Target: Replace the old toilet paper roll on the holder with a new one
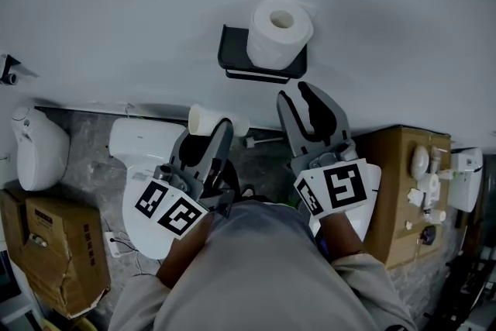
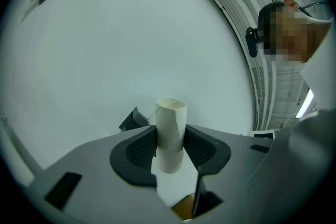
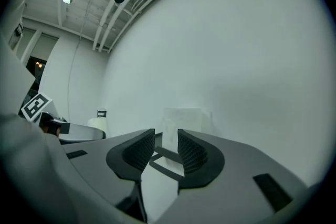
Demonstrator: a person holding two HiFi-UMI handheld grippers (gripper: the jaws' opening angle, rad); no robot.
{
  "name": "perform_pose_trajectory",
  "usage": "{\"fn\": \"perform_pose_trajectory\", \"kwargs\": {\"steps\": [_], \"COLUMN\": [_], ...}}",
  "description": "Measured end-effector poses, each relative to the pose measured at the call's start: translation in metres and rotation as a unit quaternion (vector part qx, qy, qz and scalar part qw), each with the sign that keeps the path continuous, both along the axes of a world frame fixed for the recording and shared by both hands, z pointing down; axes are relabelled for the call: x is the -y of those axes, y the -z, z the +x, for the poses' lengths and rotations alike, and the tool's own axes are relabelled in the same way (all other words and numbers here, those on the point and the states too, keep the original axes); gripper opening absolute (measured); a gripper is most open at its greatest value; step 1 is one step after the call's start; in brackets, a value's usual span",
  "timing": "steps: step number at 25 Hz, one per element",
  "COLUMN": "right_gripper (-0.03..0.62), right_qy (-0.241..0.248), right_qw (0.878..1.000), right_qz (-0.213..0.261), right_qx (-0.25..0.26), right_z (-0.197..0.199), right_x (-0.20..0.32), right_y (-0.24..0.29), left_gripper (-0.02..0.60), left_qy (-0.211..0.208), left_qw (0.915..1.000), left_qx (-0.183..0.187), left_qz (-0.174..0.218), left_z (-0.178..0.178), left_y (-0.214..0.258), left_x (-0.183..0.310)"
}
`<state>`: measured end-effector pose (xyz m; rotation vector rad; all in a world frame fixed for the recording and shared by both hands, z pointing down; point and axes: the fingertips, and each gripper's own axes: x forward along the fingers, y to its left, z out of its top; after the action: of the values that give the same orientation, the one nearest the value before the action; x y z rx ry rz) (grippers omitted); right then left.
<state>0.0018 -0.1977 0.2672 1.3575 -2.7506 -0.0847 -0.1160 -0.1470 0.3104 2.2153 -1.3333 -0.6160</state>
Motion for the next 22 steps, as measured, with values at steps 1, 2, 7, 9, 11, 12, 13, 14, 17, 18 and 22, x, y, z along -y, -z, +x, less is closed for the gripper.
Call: {"fn": "perform_pose_trajectory", "kwargs": {"steps": [1, 2, 7, 9, 11, 12, 13, 14, 17, 18, 22], "right_gripper": [0.138, 0.158, 0.215, 0.246, 0.281, 0.303, 0.327, 0.345, 0.384, 0.393, 0.413], "right_qy": [-0.003, -0.005, -0.012, -0.013, -0.022, -0.028, -0.034, -0.04, -0.05, -0.051, -0.056], "right_qw": [1.0, 1.0, 1.0, 1.0, 1.0, 1.0, 0.999, 0.999, 0.999, 0.999, 0.998], "right_qz": [0.004, 0.007, 0.009, 0.005, 0.003, 0.001, -0.003, -0.005, -0.009, -0.01, -0.015], "right_qx": [0.002, 0.004, 0.008, 0.009, 0.002, -0.001, -0.002, -0.003, -0.001, 0.0, -0.007], "right_z": [0.001, 0.001, 0.0, -0.003, -0.005, -0.005, -0.004, -0.004, -0.007, -0.01, -0.017], "right_x": [0.004, 0.008, 0.023, 0.031, 0.039, 0.042, 0.046, 0.051, 0.063, 0.066, 0.079], "right_y": [0.003, 0.007, 0.014, 0.014, 0.012, 0.011, 0.009, 0.008, 0.007, 0.006, 0.0], "left_gripper": [0.146, 0.146, 0.146, 0.146, 0.146, 0.146, 0.146, 0.146, 0.146, 0.146, 0.146], "left_qy": [0.004, 0.007, 0.013, 0.022, 0.024, 0.025, 0.027, 0.029, 0.042, 0.044, 0.047], "left_qw": [1.0, 1.0, 0.9998, 0.9997, 0.9995, 0.9995, 0.9994, 0.9994, 0.9988, 0.9987, 0.9985], "left_qx": [-0.001, -0.002, -0.013, -0.014, -0.018, -0.019, -0.02, -0.021, -0.025, -0.027, -0.03], "left_qz": [0.001, 0.002, 0.0, 0.004, 0.003, 0.001, -0.001, -0.002, -0.005, -0.005, -0.006], "left_z": [-0.001, -0.002, -0.006, -0.011, -0.016, -0.018, -0.019, -0.021, -0.031, -0.034, -0.042], "left_y": [0.0, 0.0, -0.002, -0.002, -0.002, -0.003, -0.005, -0.006, -0.009, -0.009, -0.01], "left_x": [0.0, 0.001, 0.001, 0.003, 0.004, 0.004, 0.004, 0.005, 0.007, 0.007, 0.009]}}
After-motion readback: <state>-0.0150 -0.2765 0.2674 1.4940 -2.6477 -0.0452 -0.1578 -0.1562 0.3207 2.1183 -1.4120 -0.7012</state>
